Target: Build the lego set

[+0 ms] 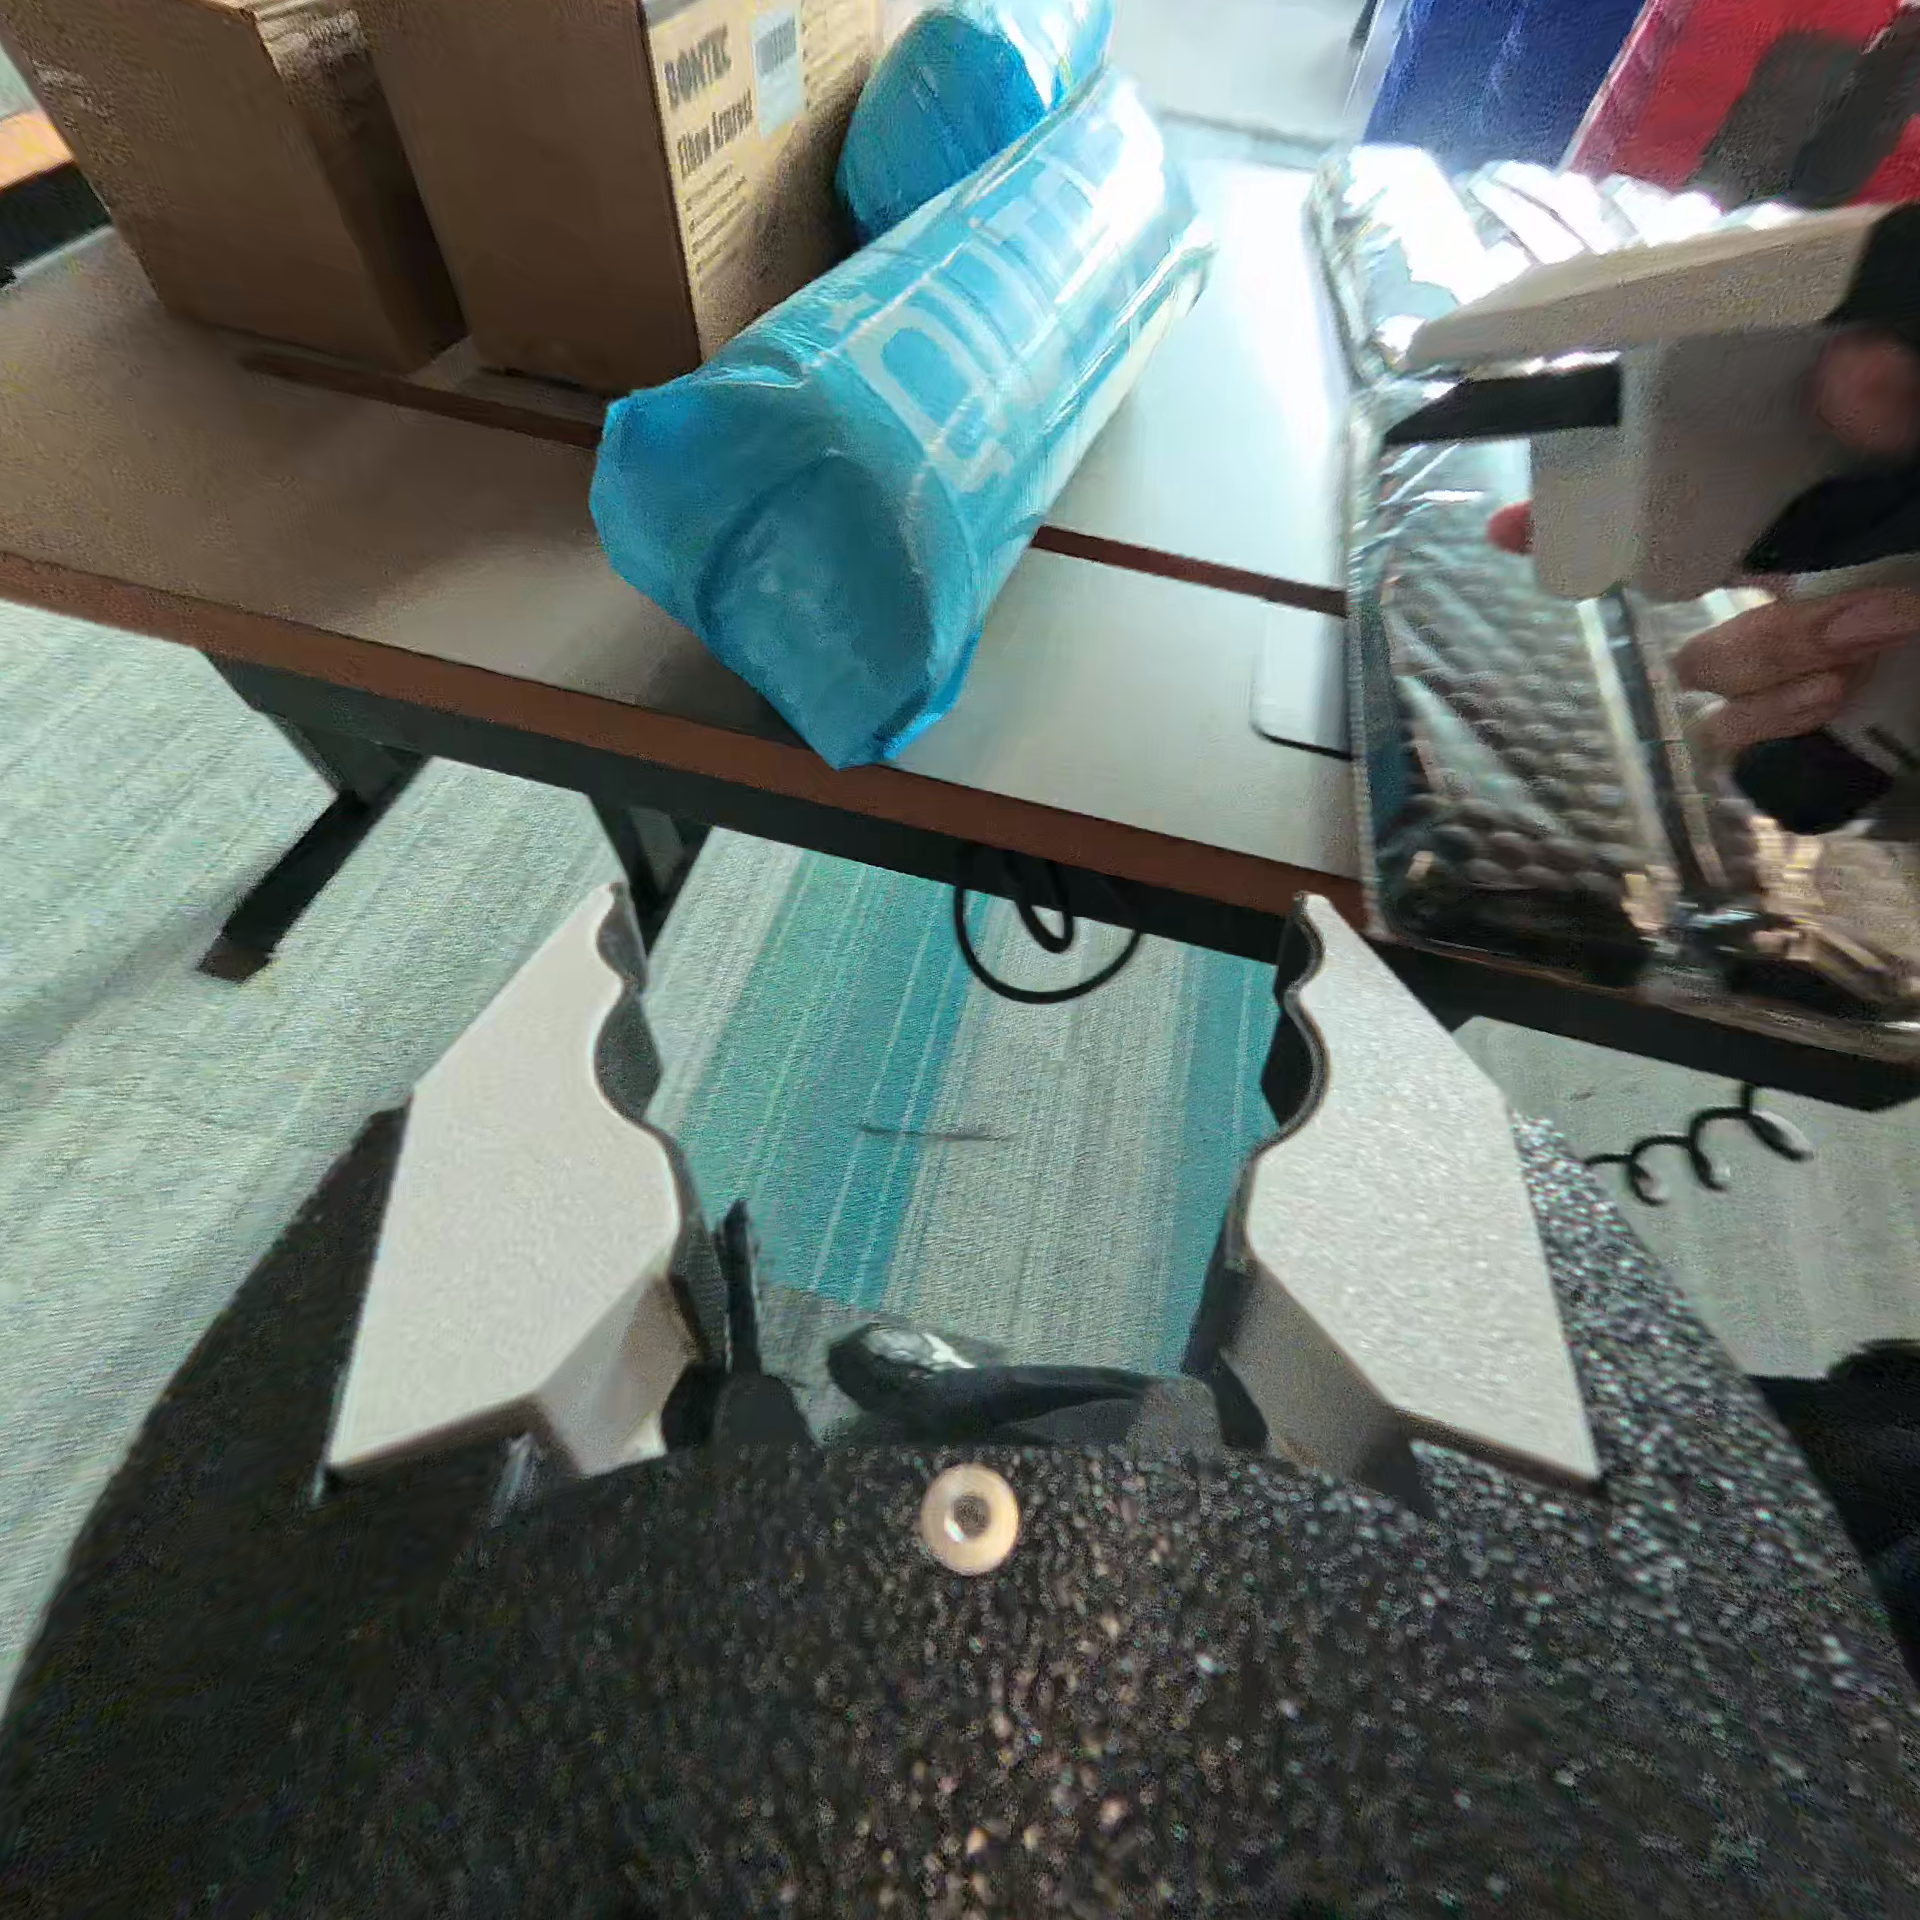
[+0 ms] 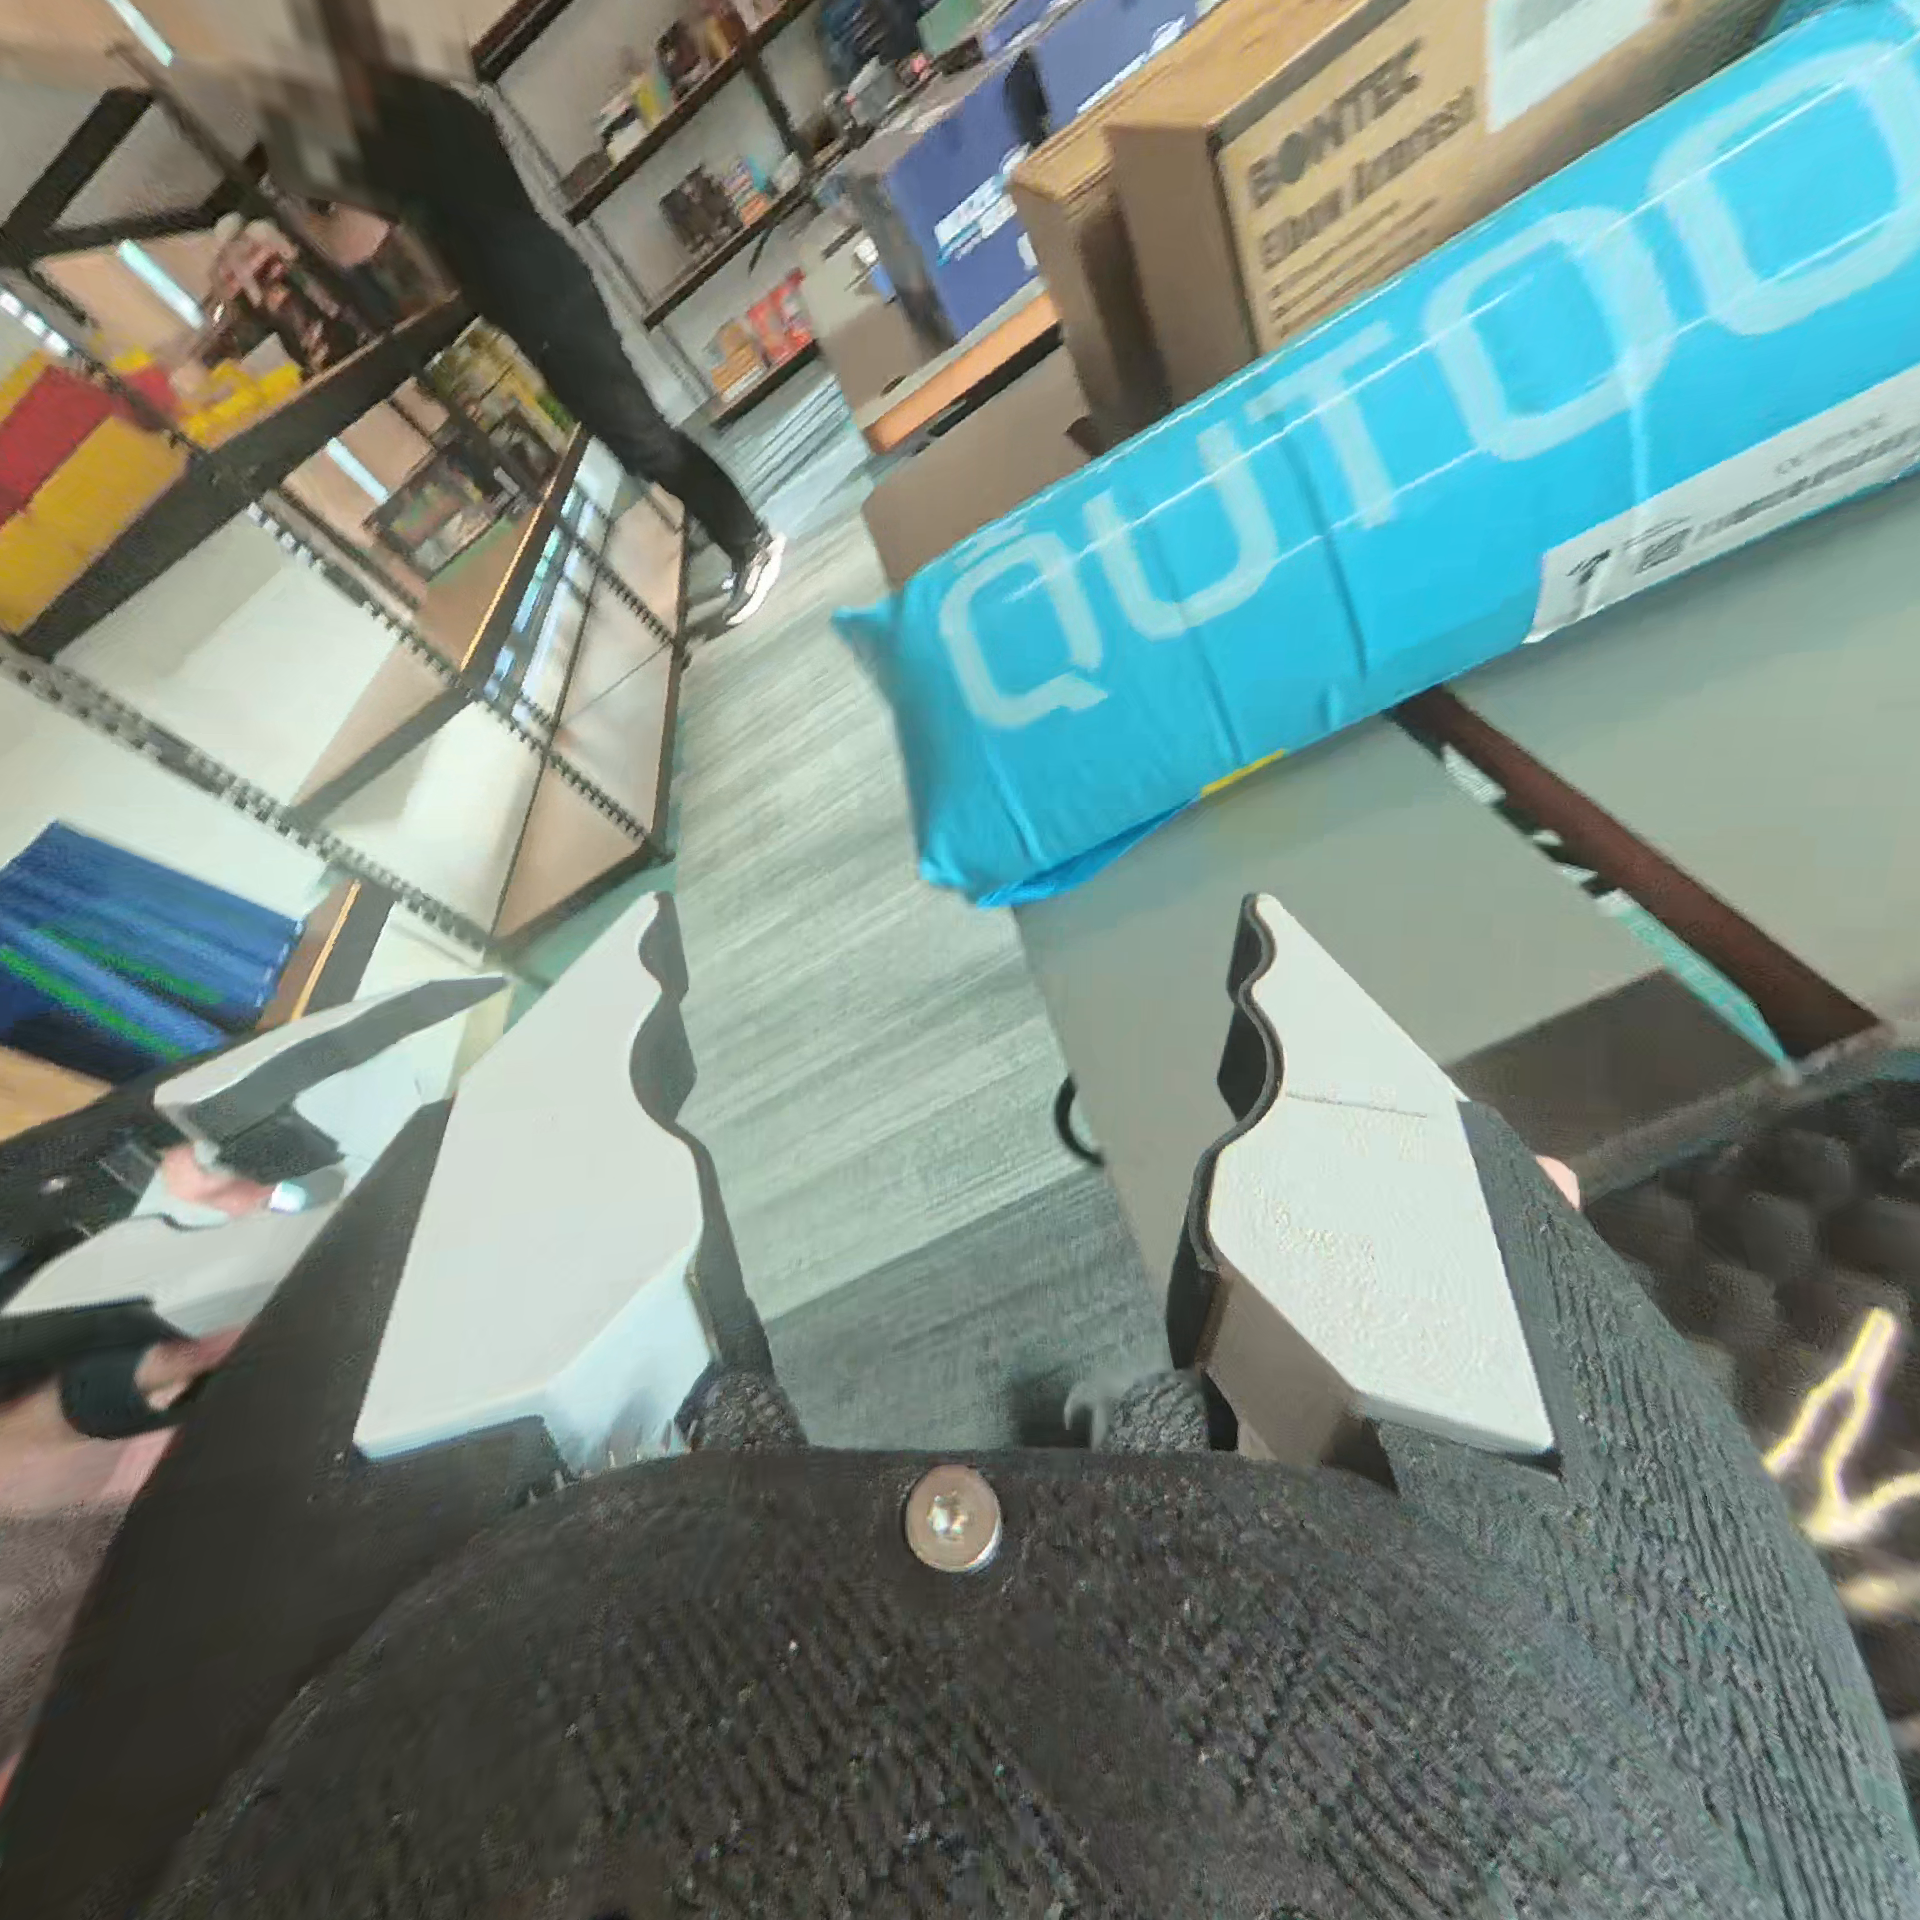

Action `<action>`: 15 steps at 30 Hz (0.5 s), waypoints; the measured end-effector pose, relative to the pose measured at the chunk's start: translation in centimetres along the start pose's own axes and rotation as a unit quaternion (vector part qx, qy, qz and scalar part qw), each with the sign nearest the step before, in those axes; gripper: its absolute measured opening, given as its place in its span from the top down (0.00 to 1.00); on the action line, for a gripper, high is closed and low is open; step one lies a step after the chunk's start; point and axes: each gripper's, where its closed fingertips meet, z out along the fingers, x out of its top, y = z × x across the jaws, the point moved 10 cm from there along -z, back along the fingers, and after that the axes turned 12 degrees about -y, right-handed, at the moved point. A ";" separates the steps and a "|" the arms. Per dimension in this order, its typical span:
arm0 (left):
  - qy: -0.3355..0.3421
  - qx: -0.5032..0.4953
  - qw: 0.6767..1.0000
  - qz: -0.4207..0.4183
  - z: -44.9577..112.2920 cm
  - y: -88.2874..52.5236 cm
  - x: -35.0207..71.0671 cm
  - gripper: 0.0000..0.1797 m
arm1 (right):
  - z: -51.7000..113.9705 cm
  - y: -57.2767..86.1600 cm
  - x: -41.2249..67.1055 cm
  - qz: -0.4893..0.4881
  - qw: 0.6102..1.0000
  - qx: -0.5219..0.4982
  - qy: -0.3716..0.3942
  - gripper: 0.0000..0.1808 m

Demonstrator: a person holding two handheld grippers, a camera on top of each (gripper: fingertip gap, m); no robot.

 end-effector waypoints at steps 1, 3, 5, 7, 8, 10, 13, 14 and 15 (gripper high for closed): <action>-0.019 0.021 0.999 0.021 2.3 -1.3 1.8 0.29 | 1.4 0.9 1.1 0.013 1.000 -0.017 0.010 0.41; -0.019 0.017 0.998 0.061 6.3 -3.4 5.2 0.25 | 4.4 3.1 2.9 0.039 0.997 -0.053 0.026 0.38; -0.033 -0.028 0.995 0.088 10.2 -5.0 7.7 0.23 | 6.9 5.1 4.5 0.091 0.993 -0.062 0.034 0.34; -0.062 -0.073 0.988 0.120 13.5 -6.1 9.5 0.20 | 9.0 6.9 5.6 0.137 0.987 -0.069 0.041 0.32; -0.074 -0.091 0.984 0.135 14.7 -6.5 10.2 0.20 | 9.7 7.5 5.9 0.151 0.985 -0.072 0.041 0.32; -0.094 -0.129 0.974 0.158 16.6 -7.4 11.1 0.23 | 11.1 8.4 6.4 0.165 0.983 -0.064 0.037 0.32; -0.101 -0.180 0.966 0.154 18.1 -8.4 11.8 0.29 | 12.8 8.9 6.8 0.166 0.984 -0.057 0.009 0.35; -0.103 -0.194 0.964 0.149 18.4 -8.7 12.0 0.29 | 13.1 8.9 7.0 0.165 0.984 -0.059 0.009 0.34; -0.108 -0.206 0.962 0.144 18.6 -9.1 12.2 0.30 | 13.3 8.9 7.2 0.165 0.984 -0.061 0.010 0.35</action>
